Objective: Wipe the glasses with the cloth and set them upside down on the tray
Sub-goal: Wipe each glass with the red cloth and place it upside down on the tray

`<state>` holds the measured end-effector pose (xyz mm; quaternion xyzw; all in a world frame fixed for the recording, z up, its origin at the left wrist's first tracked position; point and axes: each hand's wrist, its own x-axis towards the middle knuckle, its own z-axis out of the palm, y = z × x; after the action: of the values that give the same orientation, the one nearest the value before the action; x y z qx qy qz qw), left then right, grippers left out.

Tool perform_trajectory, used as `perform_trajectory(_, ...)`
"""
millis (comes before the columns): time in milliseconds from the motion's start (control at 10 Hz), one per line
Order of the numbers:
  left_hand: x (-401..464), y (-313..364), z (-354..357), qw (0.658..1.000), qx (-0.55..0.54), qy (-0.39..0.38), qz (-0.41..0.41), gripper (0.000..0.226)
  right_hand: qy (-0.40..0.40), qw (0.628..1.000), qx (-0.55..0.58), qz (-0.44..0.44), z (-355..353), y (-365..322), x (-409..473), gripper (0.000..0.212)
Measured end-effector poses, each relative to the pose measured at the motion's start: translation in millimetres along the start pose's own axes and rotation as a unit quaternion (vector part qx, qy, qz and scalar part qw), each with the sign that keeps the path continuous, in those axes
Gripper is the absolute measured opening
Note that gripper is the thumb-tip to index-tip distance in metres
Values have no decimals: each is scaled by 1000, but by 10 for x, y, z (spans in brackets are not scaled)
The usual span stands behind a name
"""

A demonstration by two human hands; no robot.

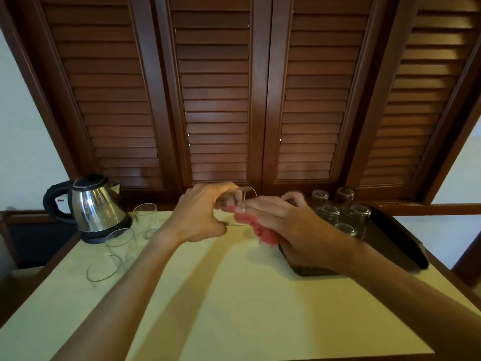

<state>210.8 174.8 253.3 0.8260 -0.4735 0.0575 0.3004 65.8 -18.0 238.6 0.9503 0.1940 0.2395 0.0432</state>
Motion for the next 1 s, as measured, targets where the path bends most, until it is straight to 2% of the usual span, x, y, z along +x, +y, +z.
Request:
perform_trajectory(100,105,32,-14,995,87,-4,48,65,24,991,-129,-36,153,97,22,78)
perform_trajectory(200,157,-32,76,976,150,95,130,71,31,908,406,102,47,-74,72,34)
perform_trajectory(300,196,-129,209,946,183,192,186,73,95,538,789,280,-71,-250,147,31)
perform_trajectory(400,208,-170,252,948,161,192,194,72,109,564,772,271,-13,-318,168,16)
perform_trajectory(500,188,-233,197,963,145,105,203,68,35,918,373,127,277,-180,12,31)
perform_trajectory(600,168,-220,189,962,175,58,200,69,-5,950,245,195,478,-137,-27,84)
perform_trajectory(700,136,-218,249,942,228,83,233,67,0,660,691,294,351,-375,73,63)
perform_trajectory(800,121,-214,289,935,219,124,248,71,51,375,866,326,209,-482,120,62)
perform_trajectory(900,143,-199,277,920,260,125,267,81,131,379,826,396,264,-570,191,53)
perform_trajectory(1000,137,-145,277,934,270,152,177,100,192,395,797,415,291,-659,204,31)
